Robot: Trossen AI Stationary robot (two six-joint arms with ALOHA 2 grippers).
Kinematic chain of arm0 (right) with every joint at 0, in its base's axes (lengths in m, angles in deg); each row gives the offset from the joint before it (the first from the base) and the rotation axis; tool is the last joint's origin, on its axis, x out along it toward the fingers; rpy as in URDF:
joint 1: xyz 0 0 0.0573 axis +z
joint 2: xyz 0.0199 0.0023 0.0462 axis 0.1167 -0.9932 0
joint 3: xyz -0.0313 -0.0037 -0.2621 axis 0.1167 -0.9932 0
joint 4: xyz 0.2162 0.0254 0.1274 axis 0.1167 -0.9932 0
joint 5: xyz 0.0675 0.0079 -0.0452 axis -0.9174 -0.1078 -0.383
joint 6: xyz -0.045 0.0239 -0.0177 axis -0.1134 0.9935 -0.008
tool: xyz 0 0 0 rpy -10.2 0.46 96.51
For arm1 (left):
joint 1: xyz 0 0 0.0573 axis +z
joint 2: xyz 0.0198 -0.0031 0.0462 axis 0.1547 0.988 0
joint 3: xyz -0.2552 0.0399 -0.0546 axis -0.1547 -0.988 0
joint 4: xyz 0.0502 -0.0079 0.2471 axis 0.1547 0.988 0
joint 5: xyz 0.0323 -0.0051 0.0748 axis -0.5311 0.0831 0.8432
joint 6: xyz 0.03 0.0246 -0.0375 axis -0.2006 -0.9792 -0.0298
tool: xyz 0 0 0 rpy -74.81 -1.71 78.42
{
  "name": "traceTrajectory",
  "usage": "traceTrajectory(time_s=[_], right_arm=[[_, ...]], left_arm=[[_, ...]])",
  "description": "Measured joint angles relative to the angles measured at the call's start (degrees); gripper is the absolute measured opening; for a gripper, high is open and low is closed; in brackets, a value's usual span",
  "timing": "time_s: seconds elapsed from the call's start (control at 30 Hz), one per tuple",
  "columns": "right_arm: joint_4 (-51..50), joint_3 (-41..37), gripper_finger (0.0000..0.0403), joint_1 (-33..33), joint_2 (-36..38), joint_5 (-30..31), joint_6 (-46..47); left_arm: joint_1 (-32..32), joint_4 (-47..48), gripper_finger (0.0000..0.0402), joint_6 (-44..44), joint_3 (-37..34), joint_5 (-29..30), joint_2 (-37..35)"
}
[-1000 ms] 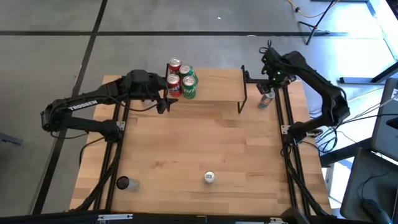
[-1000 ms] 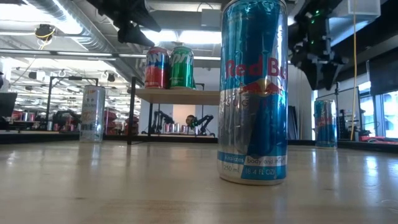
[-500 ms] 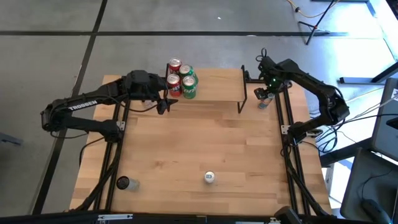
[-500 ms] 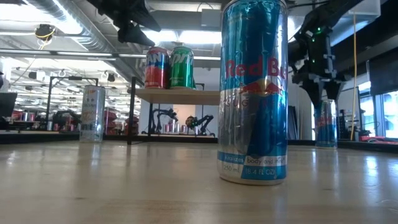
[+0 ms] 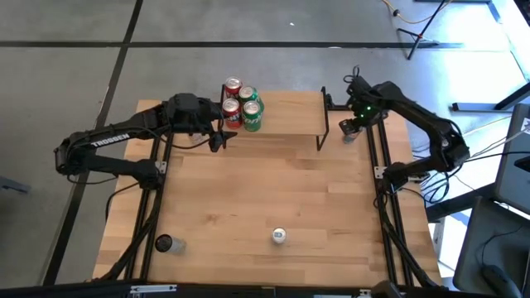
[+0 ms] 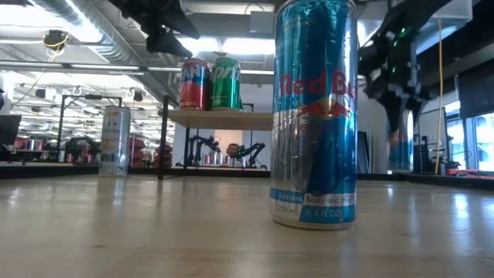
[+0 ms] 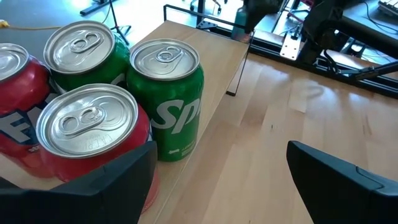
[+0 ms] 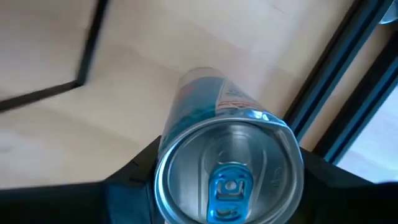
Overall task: Place canned beverage on shelf
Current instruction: Put the top blue soda can on the shelf
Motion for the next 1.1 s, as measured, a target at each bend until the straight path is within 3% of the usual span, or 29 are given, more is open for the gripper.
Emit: traceTrajectory(time_s=[0.13,0.27,0.43,0.6,0.77,0.87,1.1], right_arm=[[-9.6,5.0,0.0200,0.0,3.5,-4.7,-2.9],[-20.4,11.0,0.0200,2.5,5.9,-14.9,-7.5],[-13.5,16.0,0.0200,13.5,9.1,-29.4,-4.2],[5.7,18.2,0.0200,27.9,7.3,-25.5,-0.1],[25.2,19.8,0.0200,34.5,2.9,-25.1,-0.9],[30.3,22.4,0.0200,36.0,-1.1,-24.7,-2.9],[30.4,29.9,0.0200,35.9,-10.2,-24.4,-6.6]], left_arm=[[0.0,0.0,0.0345,0.9,0.0,0.0,0.0],[0.0,0.0,0.0345,1.3,0.0,-1.7,0.0],[0.0,-0.5,0.0345,3.0,0.1,-6.1,0.2],[0.0,-4.2,0.0342,6.1,0.1,-10.6,0.4],[0.0,-9.0,0.0311,9.0,0.9,-15.6,2.2],[0.0,-9.1,0.0276,9.1,3.6,-16.9,4.4],[0.0,-9.0,0.0161,8.7,9.5,-21.3,8.9]])
